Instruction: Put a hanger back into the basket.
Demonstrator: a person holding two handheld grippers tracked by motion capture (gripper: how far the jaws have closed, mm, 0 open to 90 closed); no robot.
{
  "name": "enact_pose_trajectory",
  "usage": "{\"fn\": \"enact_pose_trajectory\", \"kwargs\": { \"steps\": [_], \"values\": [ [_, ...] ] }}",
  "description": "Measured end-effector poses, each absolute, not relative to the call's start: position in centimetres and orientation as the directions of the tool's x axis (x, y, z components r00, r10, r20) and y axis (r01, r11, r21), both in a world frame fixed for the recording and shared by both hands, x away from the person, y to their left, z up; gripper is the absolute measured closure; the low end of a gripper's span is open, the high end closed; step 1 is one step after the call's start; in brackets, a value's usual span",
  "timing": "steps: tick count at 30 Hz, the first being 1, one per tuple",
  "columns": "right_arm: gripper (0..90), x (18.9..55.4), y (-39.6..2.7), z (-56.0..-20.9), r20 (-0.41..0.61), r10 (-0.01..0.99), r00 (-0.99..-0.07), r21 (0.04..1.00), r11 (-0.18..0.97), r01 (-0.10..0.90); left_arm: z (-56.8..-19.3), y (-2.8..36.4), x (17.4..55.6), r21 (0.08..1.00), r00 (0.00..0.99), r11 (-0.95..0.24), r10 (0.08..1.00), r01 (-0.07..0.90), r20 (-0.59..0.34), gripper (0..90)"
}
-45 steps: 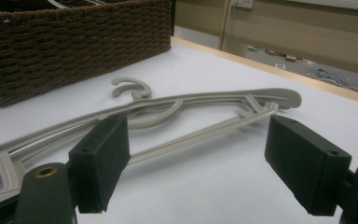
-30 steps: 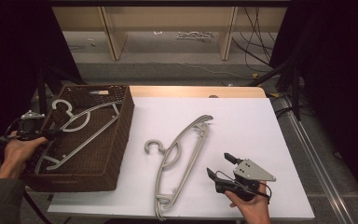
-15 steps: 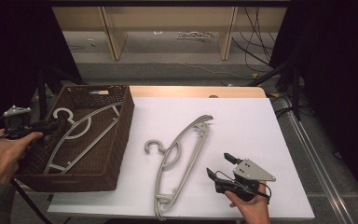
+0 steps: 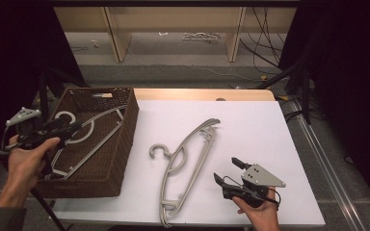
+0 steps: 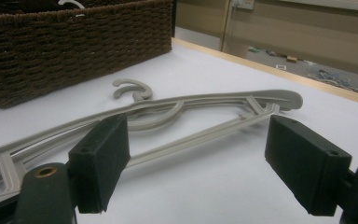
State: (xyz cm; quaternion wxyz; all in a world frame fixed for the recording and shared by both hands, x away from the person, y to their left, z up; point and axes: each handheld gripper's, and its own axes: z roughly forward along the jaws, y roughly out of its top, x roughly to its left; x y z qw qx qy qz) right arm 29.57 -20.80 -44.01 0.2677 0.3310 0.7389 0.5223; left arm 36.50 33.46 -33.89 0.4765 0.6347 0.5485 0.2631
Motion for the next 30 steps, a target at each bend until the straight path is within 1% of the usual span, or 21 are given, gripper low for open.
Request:
{"fn": "enact_pose_trajectory", "kwargs": {
  "steps": [1,2,3,5,6,7,8,9,10,11,12,13,14,17,20,22,23,26,27,28,30],
  "values": [
    [22.8,29.5,-20.7,-44.0,-0.033,0.768,-0.64,0.947,0.228,0.225,-33.6,32.1,36.0,0.906,0.289,0.061,0.937,0.419,-0.196,25.9],
    [22.8,29.4,-20.7,-44.0,-0.028,0.768,-0.64,0.946,0.228,0.232,-33.6,32.1,36.0,0.906,0.289,0.061,0.937,0.419,-0.196,25.4],
    [22.8,29.4,-20.7,-44.0,-0.034,0.771,-0.636,0.946,0.231,0.23,-33.5,30.6,35.5,0.918,0.313,0.049,0.932,0.394,-0.184,24.9],
    [22.8,29.4,-20.7,-44.0,-0.033,0.771,-0.636,0.945,0.231,0.23,-33.5,29.6,35.3,0.922,0.328,0.042,0.927,0.385,-0.18,24.1],
    [22.8,29.4,-20.7,-44.0,-0.033,0.77,-0.637,0.945,0.231,0.23,-33.5,28.8,35.0,0.923,0.345,0.041,0.92,0.383,-0.184,20.3],
    [22.8,29.6,-20.8,-44.0,-0.05,0.769,-0.638,0.952,0.23,0.203,-33.6,27.5,34.6,0.926,0.381,0.023,0.907,0.376,-0.178,20.5],
    [22.8,29.6,-20.8,-44.0,-0.05,0.769,-0.638,0.952,0.23,0.203,-33.6,27.5,34.6,0.926,0.381,0.023,0.907,0.376,-0.178,20.9],
    [22.8,29.6,-20.8,-44.0,-0.049,0.769,-0.637,0.952,0.229,0.202,-33.9,26.1,34.3,0.93,0.412,-0.01,0.898,0.368,-0.154,20.8],
    [22.8,29.6,-20.8,-44.0,-0.049,0.769,-0.637,0.952,0.229,0.202,-33.9,26.1,34.3,0.93,0.412,-0.01,0.898,0.368,-0.154,20.5],
    [22.8,29.4,-20.7,-43.9,-0.031,0.769,-0.638,0.946,0.229,0.23,-34.2,24.9,34.0,0.929,0.43,-0.01,0.888,0.37,-0.161,19.7],
    [22.8,29.5,-20.8,-43.9,-0.052,0.771,-0.634,0.948,0.239,0.212,-34.2,24.9,34.0,0.929,0.43,-0.01,0.888,0.37,-0.161,19.3],
    [22.8,29.5,-20.8,-43.9,-0.053,0.771,-0.635,0.948,0.239,0.211,-34.6,23.8,33.8,0.928,0.447,-0.01,0.878,0.373,-0.17,18.8],
    [22.8,29.5,-20.8,-43.9,-0.053,0.771,-0.635,0.948,0.239,0.211,-34.6,23.8,33.8,0.928,0.447,-0.01,0.878,0.373,-0.17,18.3],
    [22.8,29.4,-20.8,-43.9,-0.044,0.771,-0.635,0.947,0.234,0.219,-35.1,21.8,33.4,0.925,0.479,-0.037,0.863,0.378,-0.161,17.8],
    [22.8,29.2,-20.9,-43.8,-0.036,0.77,-0.637,0.941,0.241,0.238,-35.4,20.7,33.2,0.931,0.483,-0.033,0.861,0.365,-0.159,17.8],
    [22.8,29.3,-21.0,-43.8,-0.053,0.772,-0.633,0.945,0.243,0.217,-35.5,20.4,33.1,0.932,0.49,-0.031,0.857,0.362,-0.162,17.9],
    [22.8,29.2,-20.9,-43.8,-0.035,0.77,-0.637,0.942,0.239,0.237,-35.7,19.9,33.0,0.934,0.492,-0.036,0.857,0.356,-0.155,17.9],
    [22.8,29.2,-20.9,-43.8,-0.035,0.77,-0.637,0.941,0.24,0.239,-36.4,18.9,32.9,0.93,0.512,-0.064,0.847,0.361,-0.141,17.9],
    [22.8,29.4,-20.9,-43.9,-0.049,0.767,-0.639,0.953,0.228,0.201,-36.9,18.2,32.8,0.927,0.522,-0.079,0.842,0.367,-0.136,18.3],
    [22.8,29.4,-20.9,-43.9,-0.049,0.767,-0.639,0.953,0.228,0.201,-36.9,18.2,32.8,0.927,0.522,-0.079,0.842,0.367,-0.136,18.3],
    [22.8,29.3,-20.9,-43.9,-0.023,0.765,-0.644,0.95,0.217,0.224,-37.5,17.6,32.8,0.923,0.523,-0.088,0.842,0.374,-0.131,18.4]
  ]
}}
